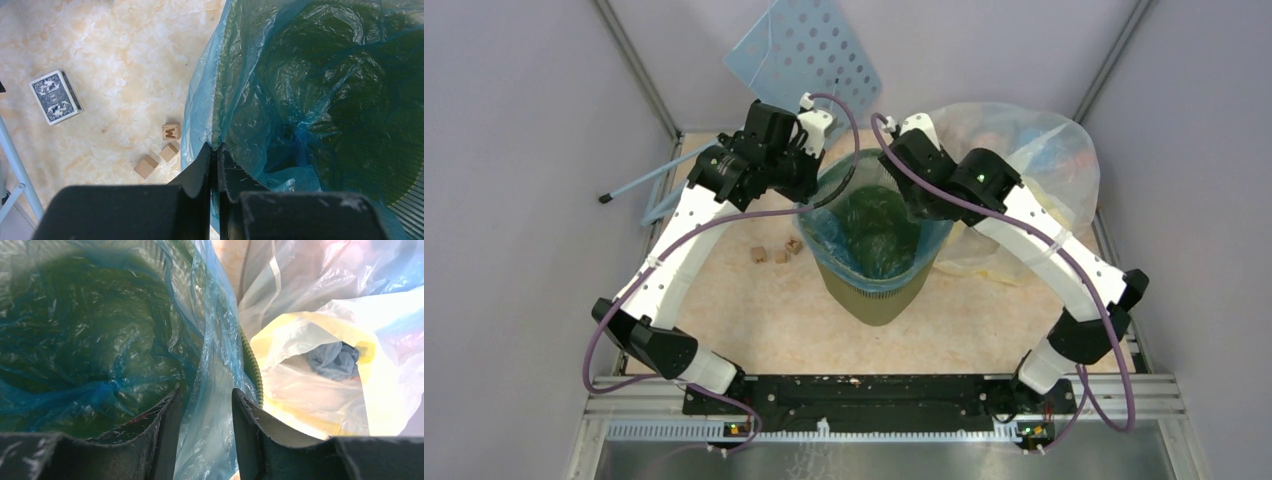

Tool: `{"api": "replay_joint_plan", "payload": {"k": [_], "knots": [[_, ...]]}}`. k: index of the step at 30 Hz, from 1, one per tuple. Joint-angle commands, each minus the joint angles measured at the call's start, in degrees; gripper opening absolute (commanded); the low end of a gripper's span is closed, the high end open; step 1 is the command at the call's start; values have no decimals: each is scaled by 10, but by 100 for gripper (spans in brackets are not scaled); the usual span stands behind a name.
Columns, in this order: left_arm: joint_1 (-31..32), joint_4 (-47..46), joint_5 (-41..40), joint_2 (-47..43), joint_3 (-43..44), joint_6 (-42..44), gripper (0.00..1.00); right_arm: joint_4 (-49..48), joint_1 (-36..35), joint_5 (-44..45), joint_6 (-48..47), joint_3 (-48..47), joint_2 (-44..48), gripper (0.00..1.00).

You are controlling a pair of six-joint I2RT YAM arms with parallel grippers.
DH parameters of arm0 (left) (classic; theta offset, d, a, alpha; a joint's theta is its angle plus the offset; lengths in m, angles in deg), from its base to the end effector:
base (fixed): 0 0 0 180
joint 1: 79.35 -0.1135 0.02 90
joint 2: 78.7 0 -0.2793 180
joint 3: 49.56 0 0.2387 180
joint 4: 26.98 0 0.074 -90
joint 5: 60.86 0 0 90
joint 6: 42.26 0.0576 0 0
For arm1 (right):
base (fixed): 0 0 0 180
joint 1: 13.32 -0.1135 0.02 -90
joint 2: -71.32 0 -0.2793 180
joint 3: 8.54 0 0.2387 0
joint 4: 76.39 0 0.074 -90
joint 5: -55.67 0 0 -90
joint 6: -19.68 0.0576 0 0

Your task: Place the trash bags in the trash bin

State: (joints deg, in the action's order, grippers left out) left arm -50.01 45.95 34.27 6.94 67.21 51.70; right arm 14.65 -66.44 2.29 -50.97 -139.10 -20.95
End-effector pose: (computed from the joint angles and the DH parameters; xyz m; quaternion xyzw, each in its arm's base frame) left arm 0.2599 -0.1520 0.4278 0.2788 0.8684 -0.1295 0.3890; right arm 0.2022 0.2123 0.4448 -0.1653 0.8900 -0.0609 0.4205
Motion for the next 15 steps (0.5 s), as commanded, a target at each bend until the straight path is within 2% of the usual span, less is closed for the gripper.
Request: {"api": "replay_joint_plan", "payload": {"k": [1,9,12,15], "knots": [[-1,-13,-4,-19,3,-4,0,1,-2,26,4,13,-4,39],[-1,-7,-25,-20,1,3,0,18,-2,65,17,5,-2,10],[-1,-8,-38,-19,-4,5,0,5,-1,64,12,13,16,6],[-1,-12,-40,-18,-11,3,0,-16,7,50,2,35,40,6]]}}
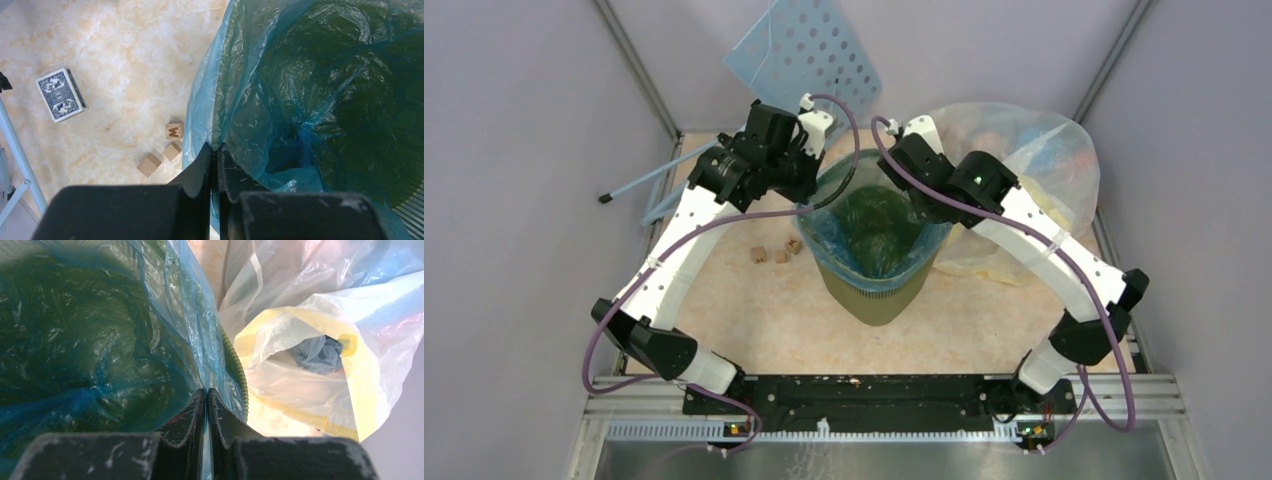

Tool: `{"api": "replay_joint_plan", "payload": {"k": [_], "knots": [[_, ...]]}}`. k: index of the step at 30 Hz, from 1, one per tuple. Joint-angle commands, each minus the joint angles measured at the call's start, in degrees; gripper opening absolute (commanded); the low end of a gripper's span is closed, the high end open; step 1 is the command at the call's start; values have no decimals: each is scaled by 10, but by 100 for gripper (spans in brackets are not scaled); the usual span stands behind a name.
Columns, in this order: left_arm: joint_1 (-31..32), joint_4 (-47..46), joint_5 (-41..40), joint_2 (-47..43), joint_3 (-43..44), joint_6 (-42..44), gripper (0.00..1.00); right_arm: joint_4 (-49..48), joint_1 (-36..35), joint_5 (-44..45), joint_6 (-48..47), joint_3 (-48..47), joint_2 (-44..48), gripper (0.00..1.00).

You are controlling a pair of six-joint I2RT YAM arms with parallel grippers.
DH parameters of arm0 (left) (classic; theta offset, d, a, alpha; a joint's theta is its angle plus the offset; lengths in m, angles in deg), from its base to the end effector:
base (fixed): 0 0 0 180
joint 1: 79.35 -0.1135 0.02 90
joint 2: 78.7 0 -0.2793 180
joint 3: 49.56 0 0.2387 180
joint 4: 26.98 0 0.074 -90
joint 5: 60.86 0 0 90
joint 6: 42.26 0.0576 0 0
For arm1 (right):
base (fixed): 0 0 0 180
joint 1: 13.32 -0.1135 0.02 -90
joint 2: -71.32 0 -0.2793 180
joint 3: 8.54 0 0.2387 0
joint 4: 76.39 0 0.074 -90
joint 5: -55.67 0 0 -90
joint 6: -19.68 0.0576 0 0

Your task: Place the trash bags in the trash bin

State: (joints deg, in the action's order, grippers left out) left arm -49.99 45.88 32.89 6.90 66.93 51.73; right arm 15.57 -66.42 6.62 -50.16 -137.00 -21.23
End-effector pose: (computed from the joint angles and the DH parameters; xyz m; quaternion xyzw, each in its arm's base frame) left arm 0.2606 -0.1509 0.4266 0.2747 0.8707 -0.1185 0.3903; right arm 0.2051 0.2103 0.4351 -0.1561 0.8882 -0.1053 0.4191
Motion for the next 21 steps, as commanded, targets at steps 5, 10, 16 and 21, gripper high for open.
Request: {"api": "replay_joint_plan", "payload": {"k": [5,10,16,21], "knots": [[-2,-21,-14,-22,-24,0,0,-67,60,-42,-26,75,103,6],[-2,-27,-14,-25,-34,1,0,-112,107,-105,-44,132,149,0],[-2,-32,-13,-25,-44,1,0,-145,145,-185,-51,156,168,0],[-2,-35,-14,-24,-48,0,0,-166,169,-239,-52,163,181,0]]}}
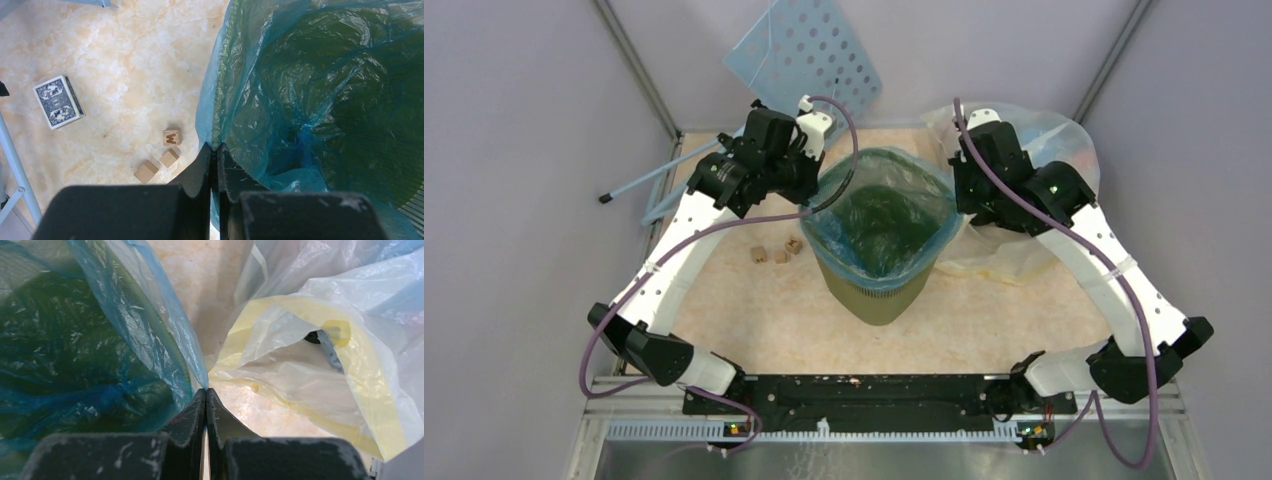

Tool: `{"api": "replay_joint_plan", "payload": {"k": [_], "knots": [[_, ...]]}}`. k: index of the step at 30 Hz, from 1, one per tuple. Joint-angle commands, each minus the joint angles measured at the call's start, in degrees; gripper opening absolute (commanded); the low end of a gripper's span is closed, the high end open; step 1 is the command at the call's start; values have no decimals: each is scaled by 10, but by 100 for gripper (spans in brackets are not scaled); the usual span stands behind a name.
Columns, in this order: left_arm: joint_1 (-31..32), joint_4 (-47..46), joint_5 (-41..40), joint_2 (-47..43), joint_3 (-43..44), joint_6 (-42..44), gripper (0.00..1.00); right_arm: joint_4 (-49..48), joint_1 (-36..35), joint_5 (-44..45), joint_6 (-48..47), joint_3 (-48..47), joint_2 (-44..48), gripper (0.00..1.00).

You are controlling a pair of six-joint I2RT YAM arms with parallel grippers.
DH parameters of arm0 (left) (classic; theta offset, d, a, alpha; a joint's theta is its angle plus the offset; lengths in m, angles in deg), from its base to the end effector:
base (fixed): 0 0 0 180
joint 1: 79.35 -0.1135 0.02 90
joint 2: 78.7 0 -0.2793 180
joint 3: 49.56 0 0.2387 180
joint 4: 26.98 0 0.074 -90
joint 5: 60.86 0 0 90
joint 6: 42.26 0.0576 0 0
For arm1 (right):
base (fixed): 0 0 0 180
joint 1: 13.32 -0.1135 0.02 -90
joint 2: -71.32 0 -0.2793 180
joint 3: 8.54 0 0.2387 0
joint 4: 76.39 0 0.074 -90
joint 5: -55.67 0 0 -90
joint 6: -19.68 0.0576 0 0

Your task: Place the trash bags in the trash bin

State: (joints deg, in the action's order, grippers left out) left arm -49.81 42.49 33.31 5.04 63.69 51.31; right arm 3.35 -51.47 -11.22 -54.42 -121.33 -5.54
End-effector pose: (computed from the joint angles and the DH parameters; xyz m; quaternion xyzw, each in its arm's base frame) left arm 0.2572 -0.1506 0.4243 0.2728 0.8636 -0.1271 0.4044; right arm 0.2038 0.1314 0.4377 -0.0968 0.8994 0.0105 0.4261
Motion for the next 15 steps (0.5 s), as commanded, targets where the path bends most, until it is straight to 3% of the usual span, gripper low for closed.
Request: {"api": "replay_joint_plan", "payload": {"k": [1,11,15], "knots": [[-3,-2,-18,-7,-16,4,0,-45,24,-69,-9,12,24,0],[-3,-25,-3,-20,-53,-14,0,-130,37,-135,36,174,98,1],[-3,-37,3,-20,-70,-22,0,-211,40,-183,72,263,136,15]]}}
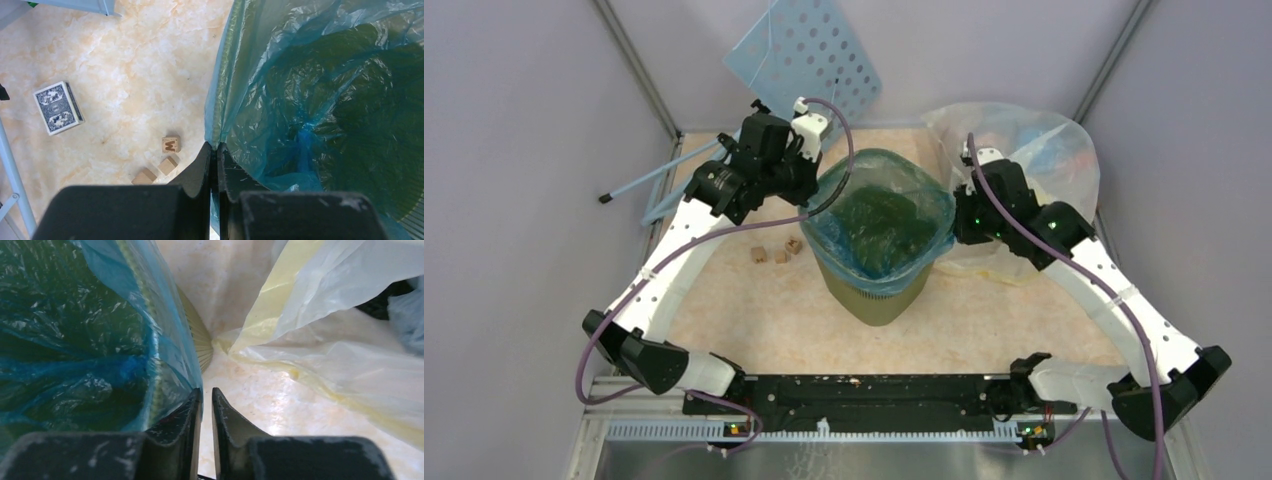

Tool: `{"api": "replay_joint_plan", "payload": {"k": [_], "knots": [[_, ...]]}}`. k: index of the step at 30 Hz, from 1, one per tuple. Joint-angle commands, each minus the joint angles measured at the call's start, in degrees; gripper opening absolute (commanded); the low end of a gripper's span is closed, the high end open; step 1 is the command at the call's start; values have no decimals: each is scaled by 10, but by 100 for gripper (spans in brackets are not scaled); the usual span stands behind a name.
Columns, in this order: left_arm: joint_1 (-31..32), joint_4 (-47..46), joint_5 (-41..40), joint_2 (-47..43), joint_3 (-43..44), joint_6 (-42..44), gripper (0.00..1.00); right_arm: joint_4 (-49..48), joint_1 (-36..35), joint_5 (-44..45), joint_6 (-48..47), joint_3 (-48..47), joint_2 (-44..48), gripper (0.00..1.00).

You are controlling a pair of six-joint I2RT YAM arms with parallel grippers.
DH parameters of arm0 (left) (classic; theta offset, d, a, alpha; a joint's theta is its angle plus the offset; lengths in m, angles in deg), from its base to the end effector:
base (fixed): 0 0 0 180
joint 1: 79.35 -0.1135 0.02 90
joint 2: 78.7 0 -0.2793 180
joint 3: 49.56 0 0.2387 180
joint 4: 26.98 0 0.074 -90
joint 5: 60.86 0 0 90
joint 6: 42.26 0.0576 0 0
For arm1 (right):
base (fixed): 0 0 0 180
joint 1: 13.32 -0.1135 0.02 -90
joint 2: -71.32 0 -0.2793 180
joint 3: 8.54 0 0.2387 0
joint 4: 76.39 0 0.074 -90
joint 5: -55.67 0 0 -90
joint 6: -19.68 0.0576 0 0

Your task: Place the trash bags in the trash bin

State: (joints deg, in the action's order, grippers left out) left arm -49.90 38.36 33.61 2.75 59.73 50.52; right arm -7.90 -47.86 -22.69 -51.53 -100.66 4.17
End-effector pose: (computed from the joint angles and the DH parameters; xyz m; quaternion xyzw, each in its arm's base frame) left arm 0.2536 -0.1484 0.4212 0.2653 0.8562 -0.1360 0.4220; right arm 0.1899 0.1166 0.3818 -0.0856 0.9110 0.0929 0.3926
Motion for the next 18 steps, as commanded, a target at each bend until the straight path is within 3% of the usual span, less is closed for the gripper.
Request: {"api": "replay_joint_plan", "payload": {"k": [1,11,18], "knots": [[-3,2,-1,4,-33,-17,0,-116,4,-78,53,75,47,18],[-4,-15,-49,6,-41,-39,1,-178,56,-61,63,148,109,29],[-7,-35,-92,29,-19,-54,1,-172,71,-83,51,153,118,29]]}}
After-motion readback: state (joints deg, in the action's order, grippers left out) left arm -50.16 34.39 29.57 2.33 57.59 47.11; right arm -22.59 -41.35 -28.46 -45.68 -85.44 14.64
